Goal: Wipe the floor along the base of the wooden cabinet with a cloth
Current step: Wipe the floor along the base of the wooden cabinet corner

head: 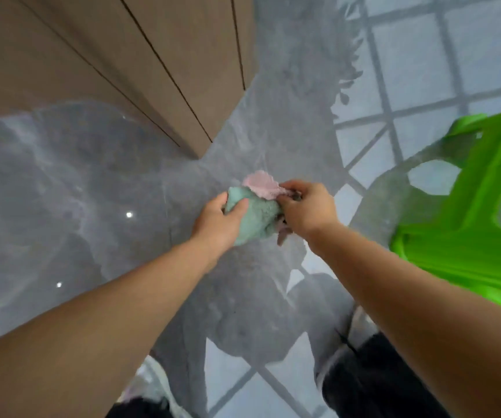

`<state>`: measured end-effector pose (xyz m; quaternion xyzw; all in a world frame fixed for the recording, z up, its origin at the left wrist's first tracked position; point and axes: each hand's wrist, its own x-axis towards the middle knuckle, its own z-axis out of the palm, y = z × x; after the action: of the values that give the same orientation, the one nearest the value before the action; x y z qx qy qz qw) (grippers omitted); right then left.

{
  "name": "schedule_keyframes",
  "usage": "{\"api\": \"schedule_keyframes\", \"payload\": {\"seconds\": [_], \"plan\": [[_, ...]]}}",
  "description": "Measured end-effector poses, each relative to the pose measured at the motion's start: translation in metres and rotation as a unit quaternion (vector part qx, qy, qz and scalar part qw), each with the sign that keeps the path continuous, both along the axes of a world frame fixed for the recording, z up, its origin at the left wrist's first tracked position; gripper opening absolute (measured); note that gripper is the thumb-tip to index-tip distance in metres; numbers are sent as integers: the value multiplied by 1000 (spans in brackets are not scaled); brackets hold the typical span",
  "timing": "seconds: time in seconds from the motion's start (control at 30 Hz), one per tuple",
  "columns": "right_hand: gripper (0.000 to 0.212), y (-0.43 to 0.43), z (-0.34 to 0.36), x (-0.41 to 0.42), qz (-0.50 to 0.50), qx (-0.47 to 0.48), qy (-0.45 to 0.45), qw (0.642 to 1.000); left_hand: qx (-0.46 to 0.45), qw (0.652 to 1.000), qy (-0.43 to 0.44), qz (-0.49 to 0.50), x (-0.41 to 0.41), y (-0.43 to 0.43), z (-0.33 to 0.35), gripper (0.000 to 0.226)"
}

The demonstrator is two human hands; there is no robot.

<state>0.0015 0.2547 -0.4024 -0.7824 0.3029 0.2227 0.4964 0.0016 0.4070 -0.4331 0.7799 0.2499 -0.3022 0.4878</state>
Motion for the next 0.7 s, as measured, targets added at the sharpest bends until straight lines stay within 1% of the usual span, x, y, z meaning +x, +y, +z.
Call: {"api": "schedule_keyframes", "payload": {"seconds": [0.03, 0.07, 0.1, 0.13, 0.17, 0.2, 0.23, 0.27, 0.3, 0.37, 0.43, 0.5, 0.53, 0.6, 0.7], "plan": [[27, 10, -24, 16, -3, -16, -21, 1000, -20, 999, -14, 44, 16, 8, -24, 28], [30, 17, -48, 32, 1, -52, -44, 998, -40, 995, -21, 91, 32, 17, -44, 32], [39, 22, -70, 48, 15, -102, -73, 992, -22, 991, -38, 123, 46, 29, -65, 39], [52, 28, -91, 60, 43, -155, -100, 982, 52, 989, -76, 116, 57, 45, -86, 48], [63, 36, -110, 68, 86, -208, -124, 966, 168, 975, -126, 77, 62, 65, -109, 58], [71, 45, -127, 73, 138, -259, -150, 944, 281, 945, -167, 24, 62, 85, -127, 67], [77, 57, -142, 74, 186, -297, -168, 921, 359, 914, -187, -33, 59, 101, -142, 78], [81, 71, -157, 71, 222, -320, -175, 904, 396, 893, -195, -87, 56, 114, -157, 88], [83, 83, -172, 69, 249, -331, -174, 893, 409, 880, -206, -126, 54, 123, -168, 96], [82, 107, -194, 68, 264, -346, -154, 887, 432, 857, -227, -166, 49, 129, -186, 99], [82, 117, -207, 69, 245, -375, -151, 881, 447, 845, -239, -168, 48, 129, -191, 97], [80, 110, -214, 87, 261, -404, -168, 861, 456, 841, -244, -160, 47, 130, -193, 96], [79, 100, -216, 103, 266, -415, -169, 853, 462, 837, -245, -164, 47, 130, -193, 95], [76, 72, -220, 153, 239, -445, -155, 849, 473, 827, -255, -167, 47, 133, -197, 95], [75, 29, -216, 228, 211, -451, -100, 862, 491, 811, -271, -166, 47, 135, -206, 94]]}}
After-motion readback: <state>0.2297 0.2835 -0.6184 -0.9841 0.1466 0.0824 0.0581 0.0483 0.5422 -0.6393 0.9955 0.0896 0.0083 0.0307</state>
